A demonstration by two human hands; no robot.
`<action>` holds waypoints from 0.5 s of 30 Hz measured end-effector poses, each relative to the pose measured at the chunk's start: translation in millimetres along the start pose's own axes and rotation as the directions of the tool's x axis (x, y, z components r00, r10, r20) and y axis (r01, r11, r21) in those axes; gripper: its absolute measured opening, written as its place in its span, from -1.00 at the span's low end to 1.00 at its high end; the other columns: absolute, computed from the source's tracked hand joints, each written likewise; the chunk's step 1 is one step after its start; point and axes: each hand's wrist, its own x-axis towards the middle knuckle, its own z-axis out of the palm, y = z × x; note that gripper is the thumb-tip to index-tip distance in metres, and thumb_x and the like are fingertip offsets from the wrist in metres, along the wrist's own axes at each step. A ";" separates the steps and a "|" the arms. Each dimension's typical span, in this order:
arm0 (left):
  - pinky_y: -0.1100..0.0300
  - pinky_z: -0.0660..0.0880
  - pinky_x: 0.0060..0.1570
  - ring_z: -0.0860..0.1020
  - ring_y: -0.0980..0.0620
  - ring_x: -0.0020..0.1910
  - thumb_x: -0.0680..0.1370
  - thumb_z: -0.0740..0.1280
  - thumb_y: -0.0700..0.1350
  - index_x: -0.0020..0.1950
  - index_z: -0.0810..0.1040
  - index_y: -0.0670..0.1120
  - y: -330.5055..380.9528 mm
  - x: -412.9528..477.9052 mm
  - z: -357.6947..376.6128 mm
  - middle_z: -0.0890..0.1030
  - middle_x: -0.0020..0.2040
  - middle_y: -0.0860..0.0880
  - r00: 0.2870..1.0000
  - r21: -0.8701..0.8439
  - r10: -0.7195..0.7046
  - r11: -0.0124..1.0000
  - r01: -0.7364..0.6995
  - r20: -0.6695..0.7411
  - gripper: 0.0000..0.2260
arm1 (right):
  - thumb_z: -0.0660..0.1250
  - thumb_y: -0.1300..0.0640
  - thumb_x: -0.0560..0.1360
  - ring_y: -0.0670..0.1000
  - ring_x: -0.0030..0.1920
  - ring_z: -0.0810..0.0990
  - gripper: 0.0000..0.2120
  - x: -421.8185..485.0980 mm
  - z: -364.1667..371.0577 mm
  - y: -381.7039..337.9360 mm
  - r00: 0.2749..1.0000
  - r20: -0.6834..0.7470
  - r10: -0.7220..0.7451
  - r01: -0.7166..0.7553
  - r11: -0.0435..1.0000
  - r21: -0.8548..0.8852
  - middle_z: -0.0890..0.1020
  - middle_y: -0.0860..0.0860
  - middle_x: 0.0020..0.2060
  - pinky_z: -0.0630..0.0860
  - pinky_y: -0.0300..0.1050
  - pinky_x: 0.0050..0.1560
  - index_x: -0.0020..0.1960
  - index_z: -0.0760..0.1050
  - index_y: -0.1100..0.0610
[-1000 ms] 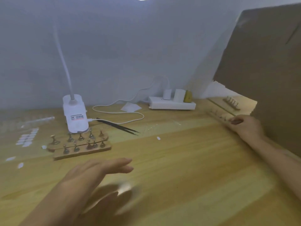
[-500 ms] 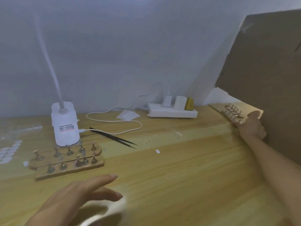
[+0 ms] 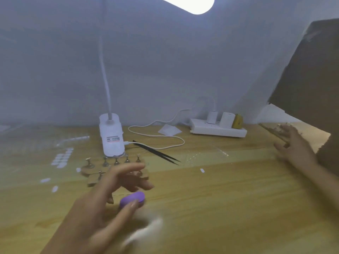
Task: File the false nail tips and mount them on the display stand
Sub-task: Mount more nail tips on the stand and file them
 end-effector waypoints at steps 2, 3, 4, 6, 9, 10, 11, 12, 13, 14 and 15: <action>0.42 0.39 -0.33 0.62 0.22 -0.09 0.42 0.48 0.02 0.17 0.50 0.28 -6.0 -17.5 -14.7 0.70 -0.08 0.12 0.923 0.226 0.303 0.941 -0.251 -0.237 -0.63 | 0.39 0.25 0.51 0.04 -0.22 0.53 -0.59 -16.6 1.2 -41.9 0.984 -0.072 -0.160 0.169 0.975 0.142 0.61 0.01 0.17 0.50 0.03 -0.10 0.29 0.40 -0.03; 0.42 0.39 -0.26 0.58 0.20 0.01 0.45 0.49 0.06 0.22 0.42 0.32 -14.3 -20.9 -26.4 0.66 0.01 0.18 0.890 0.291 0.328 0.927 -0.238 -0.318 -0.57 | 0.37 0.25 0.52 -0.07 -0.26 0.50 -0.64 -29.3 -0.7 -66.6 0.967 -0.082 -0.243 0.255 0.945 0.205 0.62 -0.12 0.07 0.49 -0.12 -0.16 0.20 0.43 -0.10; 0.44 0.38 -0.22 0.55 0.19 0.06 0.43 0.52 0.05 0.25 0.36 0.33 -13.1 -25.1 -39.6 0.61 0.06 0.21 0.889 0.329 0.330 0.918 -0.223 -0.318 -0.50 | 0.37 0.25 0.52 -0.11 -0.26 0.50 -0.69 -44.7 -3.5 -92.5 0.939 -0.063 -0.337 0.342 0.907 0.247 0.61 -0.21 -0.02 0.45 -0.29 -0.23 0.11 0.46 -0.13; 0.43 0.38 -0.12 0.48 0.22 0.08 0.35 0.54 0.03 0.24 0.28 0.38 -18.5 -19.8 -63.9 0.52 0.07 0.27 0.908 0.423 0.271 0.898 -0.120 -0.319 -0.38 | 0.39 0.25 0.54 -0.15 -0.19 0.53 -0.74 -81.1 -6.3 -142.6 0.828 0.042 -0.559 0.523 0.797 0.302 0.60 -0.27 -0.08 0.40 -0.41 -0.26 -0.02 0.54 -0.13; 0.20 0.39 0.04 0.43 0.18 0.07 0.32 0.56 0.02 0.21 0.19 0.43 -41.4 -19.3 -85.4 0.43 0.02 0.27 0.942 0.566 0.187 0.824 0.004 -0.280 -0.31 | 0.40 0.12 0.50 -0.14 -0.07 0.59 -0.79 -139.3 -0.9 -202.0 0.590 0.239 -0.771 0.635 0.627 0.451 0.61 -0.28 0.01 0.49 -0.37 -0.22 0.05 0.57 -0.17; 0.21 0.40 0.02 0.42 0.21 0.07 0.34 0.56 0.02 0.22 0.17 0.44 -48.8 -22.3 -85.1 0.42 0.02 0.27 0.952 0.589 0.172 0.808 0.012 -0.255 -0.29 | 0.40 0.07 0.49 -0.14 0.00 0.60 -0.72 -155.5 4.1 -215.7 0.524 0.288 -0.802 0.639 0.594 0.489 0.60 -0.29 0.08 0.52 -0.34 -0.17 0.15 0.53 -0.20; 0.27 0.39 -0.02 0.43 0.25 0.07 0.36 0.56 0.01 0.22 0.15 0.45 -55.7 -24.7 -84.2 0.43 0.01 0.27 0.958 0.583 0.164 0.812 0.004 -0.235 -0.29 | 0.41 0.04 0.48 -0.15 0.08 0.59 -0.61 -169.5 11.3 -225.8 0.468 0.326 -0.822 0.640 0.569 0.516 0.57 -0.31 0.14 0.53 -0.34 -0.09 0.25 0.45 -0.25; 0.36 0.38 -0.06 0.45 0.28 0.07 0.38 0.56 0.00 0.22 0.16 0.46 -60.5 -25.9 -83.3 0.45 0.00 0.26 0.962 0.561 0.152 0.828 0.002 -0.228 -0.30 | 0.41 0.01 0.48 -0.18 0.15 0.55 -0.52 -181.5 18.9 -233.9 0.427 0.356 -0.831 0.646 0.555 0.524 0.52 -0.34 0.20 0.50 -0.36 0.02 0.32 0.37 -0.29; 0.43 0.38 -0.09 0.47 0.32 0.06 0.39 0.55 -0.03 0.21 0.19 0.44 -64.6 -25.7 -82.7 0.49 -0.02 0.23 0.957 0.533 0.166 0.846 -0.014 -0.239 -0.32 | 0.41 0.00 0.49 -0.21 0.21 0.50 -0.47 -191.4 26.3 -240.5 0.400 0.365 -0.841 0.656 0.541 0.526 0.48 -0.36 0.23 0.44 -0.38 0.11 0.37 0.31 -0.31; 0.49 0.37 -0.10 0.49 0.34 0.04 0.39 0.56 -0.05 0.21 0.22 0.41 -66.4 -25.3 -82.1 0.53 -0.05 0.19 0.950 0.505 0.176 0.863 -0.021 -0.260 -0.34 | 0.41 -0.01 0.49 -0.23 0.23 0.47 -0.45 -199.4 32.6 -246.6 0.387 0.356 -0.850 0.667 0.525 0.529 0.47 -0.37 0.23 0.40 -0.38 0.17 0.40 0.30 -0.30; 0.53 0.36 -0.10 0.51 0.35 0.03 0.39 0.56 -0.08 0.20 0.24 0.40 -67.9 -24.0 -81.6 0.56 -0.08 0.17 0.942 0.485 0.190 0.874 -0.035 -0.275 -0.35 | 0.40 0.00 0.50 -0.23 0.21 0.46 -0.47 -205.1 38.0 -251.4 0.389 0.334 -0.859 0.672 0.512 0.534 0.49 -0.35 0.21 0.39 -0.35 0.20 0.41 0.33 -0.25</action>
